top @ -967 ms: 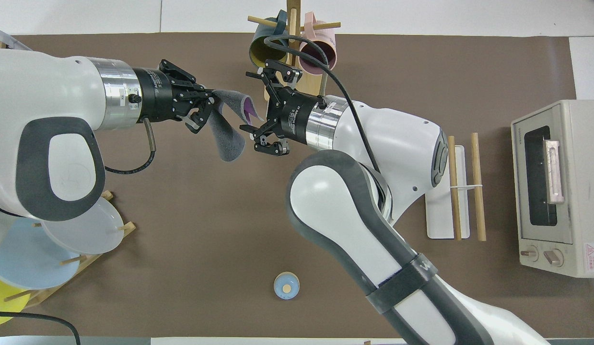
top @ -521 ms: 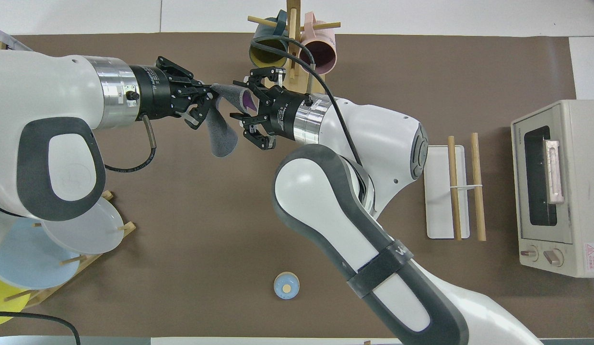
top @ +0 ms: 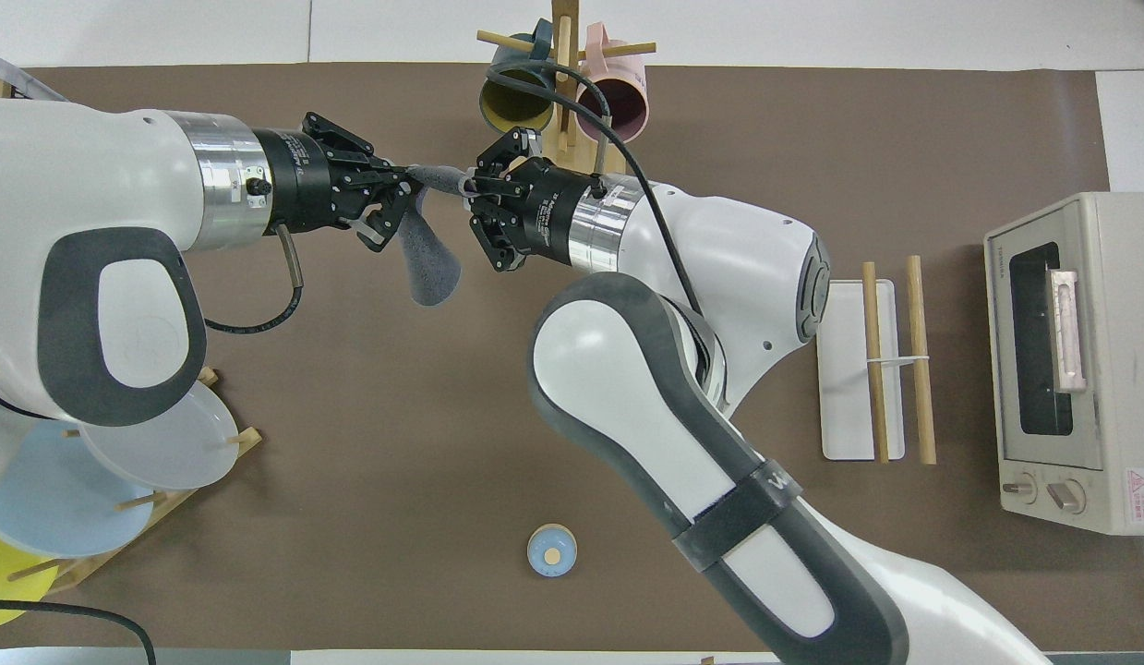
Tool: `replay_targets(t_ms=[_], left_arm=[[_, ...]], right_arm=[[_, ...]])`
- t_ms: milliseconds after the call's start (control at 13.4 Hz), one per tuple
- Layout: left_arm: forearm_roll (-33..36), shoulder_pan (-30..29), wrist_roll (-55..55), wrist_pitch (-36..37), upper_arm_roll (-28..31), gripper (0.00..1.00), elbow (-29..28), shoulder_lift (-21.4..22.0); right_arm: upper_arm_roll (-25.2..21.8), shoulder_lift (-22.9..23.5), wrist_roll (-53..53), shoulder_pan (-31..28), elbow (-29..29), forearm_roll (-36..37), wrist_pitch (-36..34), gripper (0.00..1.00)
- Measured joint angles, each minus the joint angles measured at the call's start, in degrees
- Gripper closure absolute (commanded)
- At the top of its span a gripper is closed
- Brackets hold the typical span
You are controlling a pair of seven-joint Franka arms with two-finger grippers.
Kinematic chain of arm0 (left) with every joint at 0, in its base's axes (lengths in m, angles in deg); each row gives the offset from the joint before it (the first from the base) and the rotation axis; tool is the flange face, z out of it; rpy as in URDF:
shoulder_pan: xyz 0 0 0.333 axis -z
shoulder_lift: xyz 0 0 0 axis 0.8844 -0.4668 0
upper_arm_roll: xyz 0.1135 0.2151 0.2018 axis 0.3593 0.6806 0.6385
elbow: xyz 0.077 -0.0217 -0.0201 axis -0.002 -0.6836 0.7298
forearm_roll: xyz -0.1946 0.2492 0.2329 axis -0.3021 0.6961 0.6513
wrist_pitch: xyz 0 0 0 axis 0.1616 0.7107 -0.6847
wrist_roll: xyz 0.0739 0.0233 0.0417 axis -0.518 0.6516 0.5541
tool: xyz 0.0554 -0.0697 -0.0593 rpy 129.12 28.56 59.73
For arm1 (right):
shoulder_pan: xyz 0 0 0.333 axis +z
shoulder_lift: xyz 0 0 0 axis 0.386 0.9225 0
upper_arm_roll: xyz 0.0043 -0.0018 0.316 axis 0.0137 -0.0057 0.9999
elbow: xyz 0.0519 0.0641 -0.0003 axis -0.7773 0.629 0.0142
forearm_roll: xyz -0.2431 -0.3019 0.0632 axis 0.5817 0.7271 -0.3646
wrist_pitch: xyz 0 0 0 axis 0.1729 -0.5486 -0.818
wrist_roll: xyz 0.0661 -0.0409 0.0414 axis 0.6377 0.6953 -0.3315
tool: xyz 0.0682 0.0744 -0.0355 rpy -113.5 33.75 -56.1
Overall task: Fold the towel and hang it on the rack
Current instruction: 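Grasp the hanging towel with the right gripper below the left gripper, then open the left gripper while the right gripper pulls the towel away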
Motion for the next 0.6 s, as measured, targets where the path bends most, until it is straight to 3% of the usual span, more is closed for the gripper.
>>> replay_targets(t_ms=[74, 149, 372, 595], left_arm=[[0.00, 0.00, 0.00, 0.00, -0.02, 0.95, -0.13, 0.07], [0.00, 0.02, -0.02, 0.00, -0.04, 0.01, -0.29, 0.15], [0.00, 0.58, -0.44, 0.00, -0.19, 0.00, -0.49, 0.50], [0.03, 1.01, -1.89, 0.00, -0.17, 0.00, -1.21, 0.84]], right_arm=[[0.00, 0.00, -0.71, 0.02, -0.04, 0.38, -0.14, 1.00], [-0.01, 0.00, -1.73, 0.03, -0.10, 1.02, -0.70, 1.00], [-0.30, -0.12, -4.98, -0.02, -0.48, 7.87, -5.14, 1.00], [-0.87, -1.90, -9.19, -0.62, -0.80, 19.80, -13.16, 1.00]])
